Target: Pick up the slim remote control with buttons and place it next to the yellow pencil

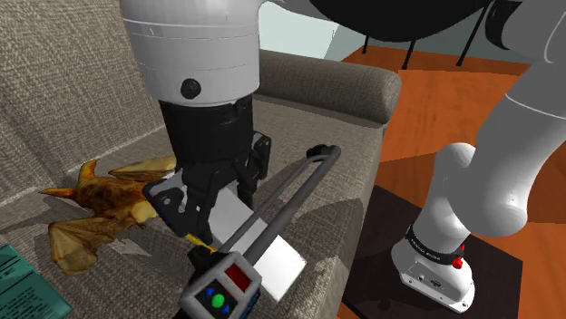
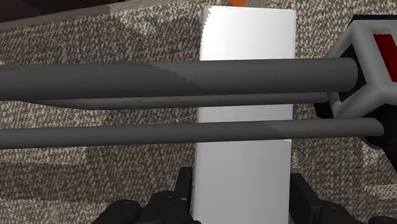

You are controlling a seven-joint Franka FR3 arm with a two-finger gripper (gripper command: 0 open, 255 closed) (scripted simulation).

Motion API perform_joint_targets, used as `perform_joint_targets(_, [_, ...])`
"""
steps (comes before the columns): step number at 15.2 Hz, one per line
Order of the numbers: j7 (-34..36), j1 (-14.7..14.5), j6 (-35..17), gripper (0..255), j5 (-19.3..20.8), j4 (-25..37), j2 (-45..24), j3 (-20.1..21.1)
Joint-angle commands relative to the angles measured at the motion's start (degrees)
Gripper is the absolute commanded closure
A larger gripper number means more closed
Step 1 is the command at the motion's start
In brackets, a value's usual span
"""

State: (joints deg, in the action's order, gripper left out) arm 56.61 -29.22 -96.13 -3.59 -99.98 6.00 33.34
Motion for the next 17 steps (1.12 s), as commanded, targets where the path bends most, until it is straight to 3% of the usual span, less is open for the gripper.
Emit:
perform_joint_targets(1, [3.87,-1.38,0.27,255,1.28,2.48,-2.43,2.2])
perform_joint_targets(4, [10.54,-4.31,0.95,255,4.02,6.71,-6.81,5.67])
perform_joint_targets(17, [10.12,-4.2,-9.25,255,3.45,-4.17,-5.92,5.43])
